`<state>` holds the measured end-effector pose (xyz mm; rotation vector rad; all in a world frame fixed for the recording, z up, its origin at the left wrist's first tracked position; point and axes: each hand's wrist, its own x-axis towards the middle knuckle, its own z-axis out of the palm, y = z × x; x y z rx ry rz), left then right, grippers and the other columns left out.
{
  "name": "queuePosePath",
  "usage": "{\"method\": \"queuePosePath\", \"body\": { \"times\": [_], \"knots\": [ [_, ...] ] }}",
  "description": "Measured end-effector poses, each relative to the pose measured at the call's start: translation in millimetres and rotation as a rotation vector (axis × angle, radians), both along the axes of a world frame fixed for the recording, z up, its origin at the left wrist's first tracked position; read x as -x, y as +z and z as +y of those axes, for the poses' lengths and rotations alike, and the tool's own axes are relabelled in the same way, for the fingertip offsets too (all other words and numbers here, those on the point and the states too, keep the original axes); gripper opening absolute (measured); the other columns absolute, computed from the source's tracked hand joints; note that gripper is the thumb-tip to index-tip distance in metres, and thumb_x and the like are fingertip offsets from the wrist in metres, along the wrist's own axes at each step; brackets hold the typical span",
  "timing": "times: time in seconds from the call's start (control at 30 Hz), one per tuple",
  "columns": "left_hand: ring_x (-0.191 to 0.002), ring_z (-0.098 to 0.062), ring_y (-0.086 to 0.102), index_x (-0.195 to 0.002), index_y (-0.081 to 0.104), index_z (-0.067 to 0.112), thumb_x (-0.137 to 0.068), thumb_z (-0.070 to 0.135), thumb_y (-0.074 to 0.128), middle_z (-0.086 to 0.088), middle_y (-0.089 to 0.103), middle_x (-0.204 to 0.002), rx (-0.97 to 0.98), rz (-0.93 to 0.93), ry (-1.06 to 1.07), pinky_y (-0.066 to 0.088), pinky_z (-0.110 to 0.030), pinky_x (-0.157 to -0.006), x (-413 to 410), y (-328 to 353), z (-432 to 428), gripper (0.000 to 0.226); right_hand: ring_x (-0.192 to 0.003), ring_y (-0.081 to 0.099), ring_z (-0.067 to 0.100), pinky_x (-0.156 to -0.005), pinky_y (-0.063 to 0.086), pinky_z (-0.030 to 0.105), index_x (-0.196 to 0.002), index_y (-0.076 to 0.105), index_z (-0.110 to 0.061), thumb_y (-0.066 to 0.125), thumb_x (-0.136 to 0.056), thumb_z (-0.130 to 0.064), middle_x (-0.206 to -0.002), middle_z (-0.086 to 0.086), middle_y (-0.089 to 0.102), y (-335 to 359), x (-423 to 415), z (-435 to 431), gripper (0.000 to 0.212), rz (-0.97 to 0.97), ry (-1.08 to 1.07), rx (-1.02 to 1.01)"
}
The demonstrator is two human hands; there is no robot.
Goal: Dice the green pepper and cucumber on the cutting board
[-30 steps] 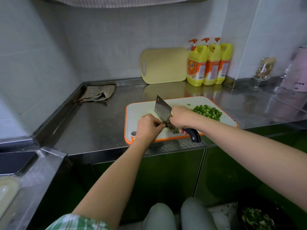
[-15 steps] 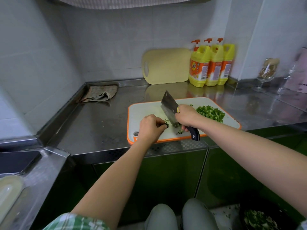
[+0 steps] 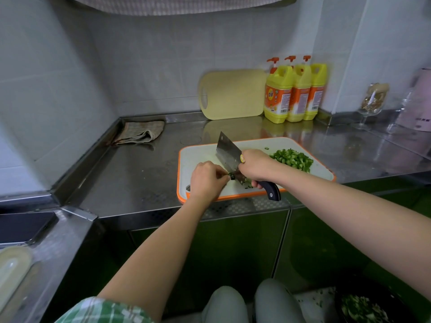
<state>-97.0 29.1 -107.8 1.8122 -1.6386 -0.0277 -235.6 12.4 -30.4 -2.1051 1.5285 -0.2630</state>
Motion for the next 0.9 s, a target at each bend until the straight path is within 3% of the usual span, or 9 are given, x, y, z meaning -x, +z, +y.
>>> {"method": "queuePosePath", "body": {
  "times": [0.27,0.4,0.53,0.73,0.9],
  "knots": [
    [-0.092,-0.02,0.055,-0.096,0.079,0.019,-0.086,0.027,0.07,-0.001,0.071,-0.092,0.0,0.026,0.003,0.038,-0.027,-0.071,-0.3,-0.6,-2.8,0.015,-0.057,0.059,0.031,-0.055,0.054,0.035,-0.121,0.048,0.008,0.038,-0.098,-0.004,-0.062,0.017,0.058,-7.6,-12.9,-2.3,0.028,0.027,-0.008,-0.018],
    [-0.094,-0.022,0.057,-0.097,0.078,0.02,-0.087,0.027,0.069,-0.002,0.071,-0.094,-0.016,0.03,-0.025,0.045,-0.031,-0.073,-2.2,-0.3,-1.7,0.015,-0.046,0.054,0.024,-0.044,0.048,0.029,-0.123,0.046,0.007,0.037,-0.099,-0.005,-0.06,0.016,0.057,-9.3,-16.6,-6.5,0.028,0.009,-0.028,-0.001],
    [-0.1,-0.02,0.053,-0.113,0.071,0.017,-0.085,0.028,0.068,-0.003,0.067,-0.101,-0.037,-0.016,-0.043,0.042,-0.026,-0.078,-7.3,1.8,2.3,0.03,-0.042,0.054,0.02,-0.038,0.045,0.025,-0.127,0.043,0.001,0.034,-0.1,-0.007,-0.064,0.015,0.058,-9.0,-5.5,-12.5,0.029,-0.073,-0.055,0.029],
    [-0.091,-0.021,0.053,-0.084,0.074,0.017,-0.079,0.024,0.063,-0.002,0.067,-0.086,-0.051,-0.057,0.035,0.049,-0.036,-0.075,-8.3,4.3,9.2,0.014,-0.04,0.051,0.02,-0.039,0.042,0.022,-0.114,0.043,-0.002,0.034,-0.098,-0.007,-0.06,0.015,0.056,-1.5,-2.3,-0.9,0.019,-0.023,0.015,0.026],
    [-0.088,-0.019,0.052,-0.085,0.076,0.015,-0.084,0.02,0.063,-0.002,0.069,-0.083,-0.043,-0.022,0.02,0.045,-0.032,-0.069,-3.9,3.1,6.4,0.014,-0.039,0.05,0.022,-0.04,0.045,0.024,-0.116,0.049,0.007,0.036,-0.097,-0.003,-0.054,0.015,0.056,-2.4,-10.4,-0.5,0.025,0.078,0.008,0.008]
  ]
}}
